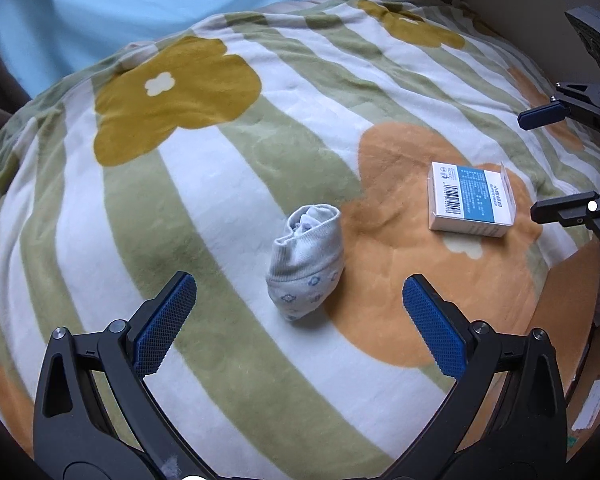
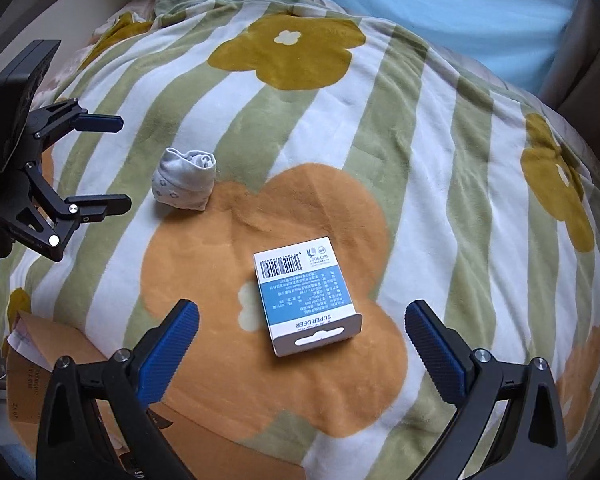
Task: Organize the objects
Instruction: 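Close the left tool on the grey sock while the right tool grasps the SUPER DEER box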
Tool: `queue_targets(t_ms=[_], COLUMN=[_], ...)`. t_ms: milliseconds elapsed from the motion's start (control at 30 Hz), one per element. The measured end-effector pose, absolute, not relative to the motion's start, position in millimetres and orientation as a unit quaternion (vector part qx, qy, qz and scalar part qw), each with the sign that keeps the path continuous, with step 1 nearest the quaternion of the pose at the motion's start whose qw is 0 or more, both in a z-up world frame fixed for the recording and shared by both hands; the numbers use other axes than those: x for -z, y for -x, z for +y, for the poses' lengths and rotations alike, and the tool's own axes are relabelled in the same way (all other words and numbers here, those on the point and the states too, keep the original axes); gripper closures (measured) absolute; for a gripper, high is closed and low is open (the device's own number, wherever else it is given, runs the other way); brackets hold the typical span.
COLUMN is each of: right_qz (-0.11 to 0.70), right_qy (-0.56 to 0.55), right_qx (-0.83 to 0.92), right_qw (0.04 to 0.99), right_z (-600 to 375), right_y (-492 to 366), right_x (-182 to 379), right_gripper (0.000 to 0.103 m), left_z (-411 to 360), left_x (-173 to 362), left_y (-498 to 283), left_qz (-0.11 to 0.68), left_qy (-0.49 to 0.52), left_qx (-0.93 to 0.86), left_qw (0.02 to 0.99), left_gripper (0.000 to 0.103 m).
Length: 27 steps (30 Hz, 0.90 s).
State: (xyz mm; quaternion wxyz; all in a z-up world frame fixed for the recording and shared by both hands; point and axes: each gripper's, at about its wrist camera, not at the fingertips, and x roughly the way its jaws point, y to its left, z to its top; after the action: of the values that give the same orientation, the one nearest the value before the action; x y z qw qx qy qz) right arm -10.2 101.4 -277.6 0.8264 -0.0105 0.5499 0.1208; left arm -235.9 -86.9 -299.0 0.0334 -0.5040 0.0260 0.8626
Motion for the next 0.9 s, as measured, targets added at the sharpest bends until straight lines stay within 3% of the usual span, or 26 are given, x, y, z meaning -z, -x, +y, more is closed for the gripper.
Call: queue_targets(t_ms=[233,433,633,767,900], right_qz=[0.578,0.599,0.605,0.609,0.61], right_qy=[0.028,0.046,0.044,0.038,0.037], right_qx=[-0.138,-0.14,-0.141,-0.15,-0.157], right_qw=[0.804,0.787,0.783,0.778,0.776], right_z=[106.2,108.5,107.9,109.3,112.9], right_y=[-14.6,-25.6,-30.0,-30.7,-29.5], right_x=[316.4,338.3,344.9,346.9,347.2], right_gripper=[0.0,0.001,0.017,0.028,0.036], left_z=[-91.5,-93.0,-91.2,-89.9,-90.2], left_x=[326.5,341.5,350.5,352.6,356.0], left_y=[257.8,266.8,271.1,270.8,271.8], left_qz=[0.021,0.021,0.027,0.03,0.021], left_qy=[0.514,0.522,0.531,0.535,0.541], left_qx=[-0.856,-0.85,-0.843,-0.84,-0.835], left_qw=[0.054,0.065,0.079,0.088,0.099], left_gripper=[0.001,0.008,0.022,0.046,0.056])
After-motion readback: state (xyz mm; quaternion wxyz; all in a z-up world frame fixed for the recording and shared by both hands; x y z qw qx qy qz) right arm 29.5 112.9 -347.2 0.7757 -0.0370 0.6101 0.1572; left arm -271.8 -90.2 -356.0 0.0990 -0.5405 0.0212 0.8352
